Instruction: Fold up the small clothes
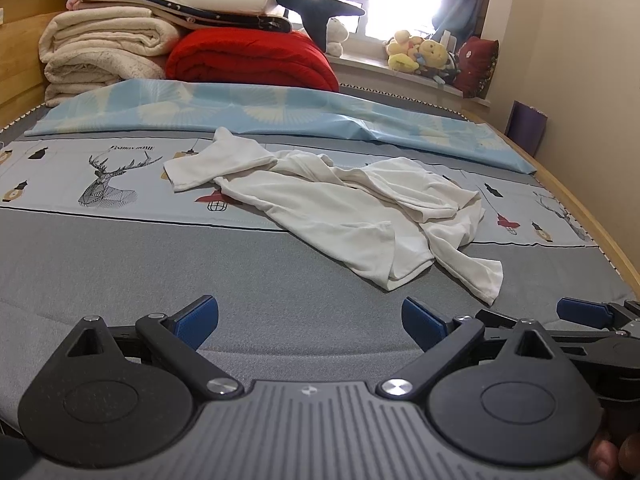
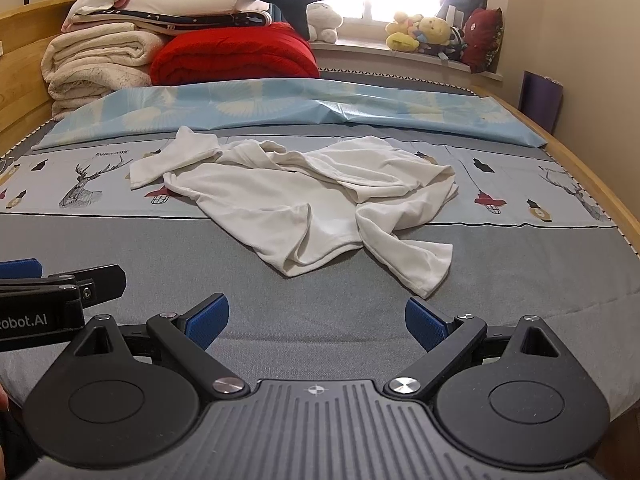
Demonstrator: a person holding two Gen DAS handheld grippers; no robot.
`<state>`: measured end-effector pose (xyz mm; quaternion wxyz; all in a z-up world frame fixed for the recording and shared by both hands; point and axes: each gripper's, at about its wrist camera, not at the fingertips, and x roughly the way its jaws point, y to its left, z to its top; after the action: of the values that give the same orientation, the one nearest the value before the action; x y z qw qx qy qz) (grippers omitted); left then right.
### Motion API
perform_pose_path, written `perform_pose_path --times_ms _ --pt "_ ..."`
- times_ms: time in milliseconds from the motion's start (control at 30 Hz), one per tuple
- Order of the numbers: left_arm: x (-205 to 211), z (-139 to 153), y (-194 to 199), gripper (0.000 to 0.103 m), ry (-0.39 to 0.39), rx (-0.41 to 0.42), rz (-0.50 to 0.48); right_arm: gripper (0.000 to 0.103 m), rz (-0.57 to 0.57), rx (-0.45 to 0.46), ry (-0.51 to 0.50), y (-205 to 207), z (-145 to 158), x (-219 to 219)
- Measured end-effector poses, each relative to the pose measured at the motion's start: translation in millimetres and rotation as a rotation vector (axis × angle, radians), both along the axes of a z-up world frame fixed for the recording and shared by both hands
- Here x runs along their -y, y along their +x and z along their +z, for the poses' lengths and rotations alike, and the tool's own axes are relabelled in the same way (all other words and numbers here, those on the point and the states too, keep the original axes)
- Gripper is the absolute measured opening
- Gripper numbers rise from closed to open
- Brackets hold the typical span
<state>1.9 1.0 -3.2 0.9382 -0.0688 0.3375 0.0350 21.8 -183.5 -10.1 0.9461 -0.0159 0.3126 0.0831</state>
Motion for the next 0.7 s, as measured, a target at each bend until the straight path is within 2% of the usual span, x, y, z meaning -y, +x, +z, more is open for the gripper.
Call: perform_pose_path --times_ms 100,133,200,267,333,367,400,433,500,600,667,700 --pt "0 0 0 0.098 0.005 0.000 0.005 0.095 -0.003 0.001 -0.005 1 1 1" --pt "0 0 0 0.094 0.008 0.002 0.007 0.095 -0.009 0.007 -0.001 1 2 3" --pt "-2 0 1 0.083 0.014 0.000 0.010 0.091 -0.047 0.048 0.028 -1 10 10" --pt "-5 -1 4 0.063 0.012 -0.008 0.020 0.089 -0.066 0.134 0.056 -2 26 20" --pt "-9 -2 8 0.048 0.012 -0.010 0.026 0.086 -0.059 0.249 0.055 -2 45 31" --pt "-10 -2 10 0.042 0.008 -0.008 0.030 0.080 -0.059 0.298 0.052 1 54 37" --pt "-10 -1 11 0.037 0.011 -0.005 0.030 0.072 -0.055 0.317 0.045 6 61 43" --pt "-9 -1 13 0.029 0.026 -0.003 0.027 0.067 -0.052 0.331 0.061 13 66 50" --pt "-6 0 18 0.022 0.008 -0.011 0.005 0.045 -0.060 0.316 0.086 29 66 64" --pt "3 3 34 0.013 -0.038 -0.050 -0.073 0.038 -0.134 0.297 0.125 39 48 83" --pt "10 8 49 0.009 -0.046 -0.046 -0.136 0.033 -0.170 0.158 0.106 54 31 84" --pt "14 9 56 0.009 -0.026 -0.041 -0.164 0.033 -0.184 0.143 0.122 57 28 88"
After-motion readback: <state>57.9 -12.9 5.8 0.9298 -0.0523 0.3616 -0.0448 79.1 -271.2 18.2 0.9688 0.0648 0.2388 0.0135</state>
